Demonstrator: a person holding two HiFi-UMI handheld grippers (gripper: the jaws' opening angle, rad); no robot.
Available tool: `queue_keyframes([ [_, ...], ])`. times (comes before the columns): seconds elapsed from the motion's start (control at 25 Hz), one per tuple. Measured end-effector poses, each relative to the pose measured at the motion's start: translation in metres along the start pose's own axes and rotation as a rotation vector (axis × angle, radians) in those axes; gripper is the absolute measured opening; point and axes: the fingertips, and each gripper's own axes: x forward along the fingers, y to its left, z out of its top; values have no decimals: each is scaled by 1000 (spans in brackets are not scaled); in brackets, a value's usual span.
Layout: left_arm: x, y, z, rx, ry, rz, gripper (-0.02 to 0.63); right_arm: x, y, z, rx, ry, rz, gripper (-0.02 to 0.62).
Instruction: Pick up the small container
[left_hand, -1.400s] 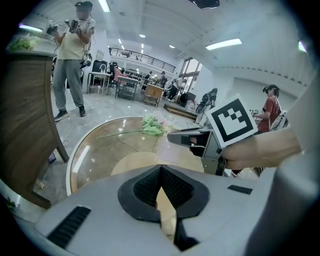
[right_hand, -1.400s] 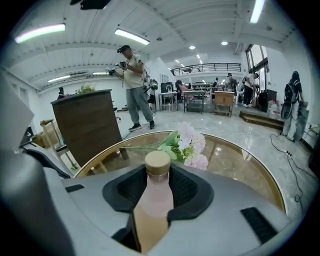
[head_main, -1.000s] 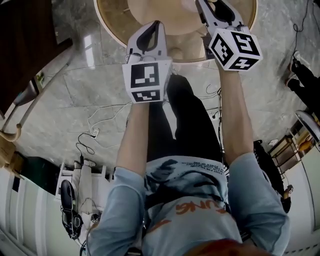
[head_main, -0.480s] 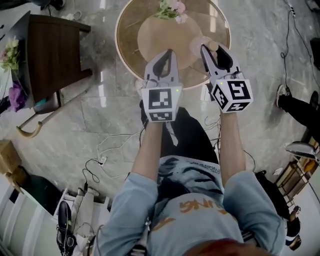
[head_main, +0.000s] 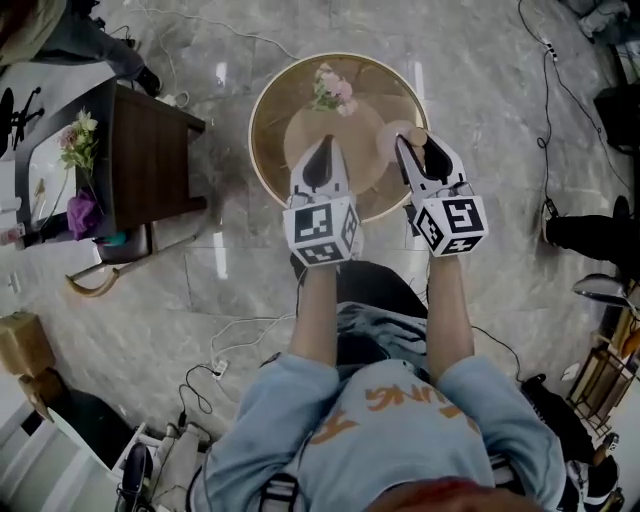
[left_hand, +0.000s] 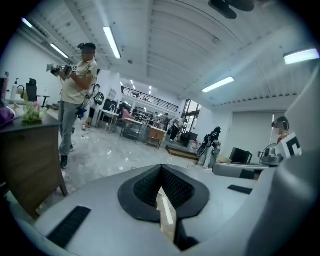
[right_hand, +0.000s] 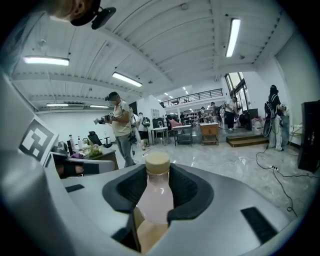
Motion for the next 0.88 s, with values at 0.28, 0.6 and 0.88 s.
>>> queue_keyframes([
  [0.28, -11, -40, 64, 46, -69, -34, 23, -37, -3, 69, -62, -89, -10, 149],
  [0.6, -21, -84, 136, 221, -167, -112, 23, -61, -12, 131, -134, -183, -32, 149],
  [0.88, -31, -88, 169, 312, -215, -98, 23, -61, -10, 171, -141, -260, -33, 149],
])
